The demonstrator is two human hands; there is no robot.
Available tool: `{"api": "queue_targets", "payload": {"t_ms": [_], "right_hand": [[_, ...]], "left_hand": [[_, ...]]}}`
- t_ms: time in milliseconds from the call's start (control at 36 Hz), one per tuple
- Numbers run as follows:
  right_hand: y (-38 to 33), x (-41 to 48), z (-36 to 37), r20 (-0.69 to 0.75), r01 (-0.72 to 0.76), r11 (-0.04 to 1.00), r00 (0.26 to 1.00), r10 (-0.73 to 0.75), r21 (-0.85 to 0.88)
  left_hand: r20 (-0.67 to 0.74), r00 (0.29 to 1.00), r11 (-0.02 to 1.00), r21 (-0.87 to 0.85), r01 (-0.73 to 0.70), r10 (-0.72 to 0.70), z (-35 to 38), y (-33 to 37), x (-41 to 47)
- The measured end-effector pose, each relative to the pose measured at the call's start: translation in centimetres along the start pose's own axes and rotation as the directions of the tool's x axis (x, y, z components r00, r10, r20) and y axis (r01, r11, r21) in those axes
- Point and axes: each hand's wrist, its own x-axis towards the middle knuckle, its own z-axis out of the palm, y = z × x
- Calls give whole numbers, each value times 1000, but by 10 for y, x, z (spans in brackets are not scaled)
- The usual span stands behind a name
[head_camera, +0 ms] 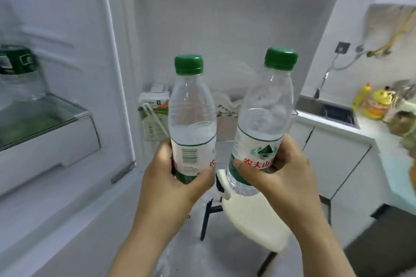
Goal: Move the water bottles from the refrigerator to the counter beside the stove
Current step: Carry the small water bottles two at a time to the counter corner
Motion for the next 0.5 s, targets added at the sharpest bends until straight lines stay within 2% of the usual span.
{"api": "queue_targets", "payload": {"t_ms": [278,500], "right_hand": [[20,-44,-113,-189,-126,990,976,112,-64],[41,-89,-197,-337,-204,972,929,154,-117]], "left_hand": [[196,978,997,-46,-60,68,97,40,-47],[341,932,991,-93,-92,118,169,67,-89]]}}
